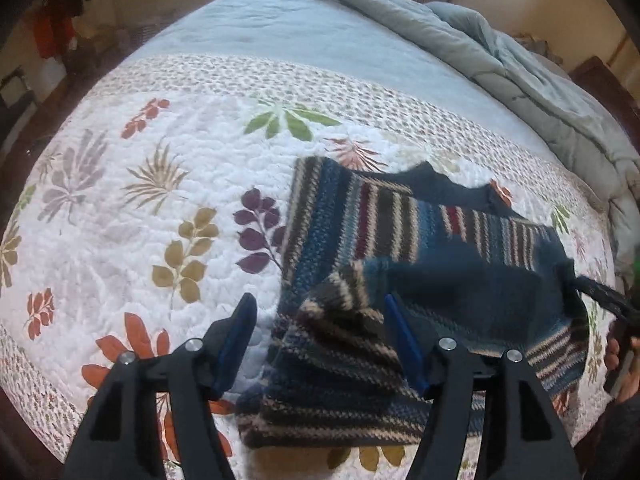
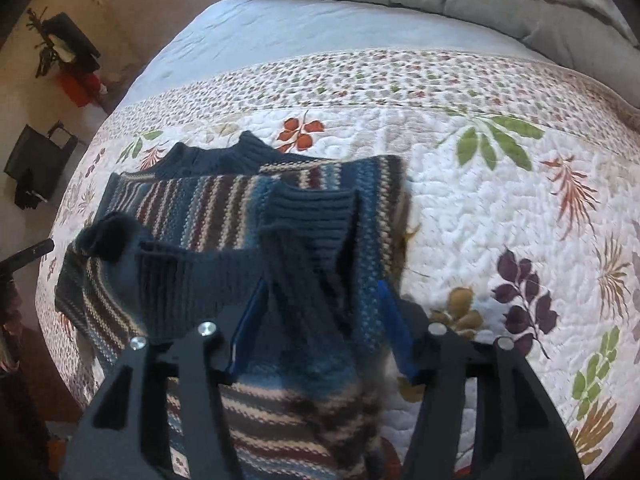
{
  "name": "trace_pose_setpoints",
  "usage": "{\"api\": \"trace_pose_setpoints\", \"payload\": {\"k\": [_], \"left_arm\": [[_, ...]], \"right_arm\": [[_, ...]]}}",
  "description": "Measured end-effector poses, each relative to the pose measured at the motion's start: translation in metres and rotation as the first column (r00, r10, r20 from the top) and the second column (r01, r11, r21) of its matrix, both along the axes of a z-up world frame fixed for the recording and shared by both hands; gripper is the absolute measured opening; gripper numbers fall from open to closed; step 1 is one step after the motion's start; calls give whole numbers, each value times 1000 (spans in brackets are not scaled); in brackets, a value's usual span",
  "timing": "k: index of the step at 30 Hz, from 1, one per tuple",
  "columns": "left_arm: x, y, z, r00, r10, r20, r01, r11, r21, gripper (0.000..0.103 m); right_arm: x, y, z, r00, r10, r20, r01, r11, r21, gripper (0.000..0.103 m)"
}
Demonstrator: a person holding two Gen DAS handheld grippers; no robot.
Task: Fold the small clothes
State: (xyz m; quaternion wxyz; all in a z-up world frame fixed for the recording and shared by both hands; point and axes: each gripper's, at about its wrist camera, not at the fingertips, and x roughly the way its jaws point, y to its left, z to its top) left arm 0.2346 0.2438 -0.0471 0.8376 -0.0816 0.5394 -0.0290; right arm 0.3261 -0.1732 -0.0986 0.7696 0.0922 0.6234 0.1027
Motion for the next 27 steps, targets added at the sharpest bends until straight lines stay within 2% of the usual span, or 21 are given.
{"api": "trace_pose_setpoints", "payload": {"k": [5,7,9,10,15,19,20,21,24,27], "left_arm": [[-2,-29,-3,987,-153,42,151,987,52,66],[7,-38,-5,978,-203,48,200,977,69,66],[19,-44,-5,970,-237,54,229,966,119,66],[27,-48,-6,962,-267,60,256,955,152,66],[55,-70,-19,918,-396,18,386,904,186,66],[63,-89,-30,896,-444,-6,434,874,218,66],[64,-92,-33,894,-447,-14,438,871,223,64],[66,-94,-35,891,-453,-23,447,867,222,60],[65,-100,-44,881,-469,-55,468,852,234,11],[58,-102,-47,879,-475,-43,470,845,256,10]], "right_arm": [[3,15,-7,999,31,-17,-31,1000,3,56],[4,18,-11,999,39,-28,-39,999,7,56],[6,19,-15,999,39,-36,-39,999,1,56],[6,20,-16,998,42,-37,-42,999,0,58],[10,24,-26,996,63,-55,-65,998,-21,57],[13,25,-34,995,78,-62,-81,995,-55,44],[13,25,-35,995,81,-60,-85,994,-68,36],[13,25,-35,995,82,-58,-86,993,-78,32],[12,21,-30,995,87,-45,-90,992,-85,22],[7,17,-20,996,91,-22,-92,993,-72,15]]}}
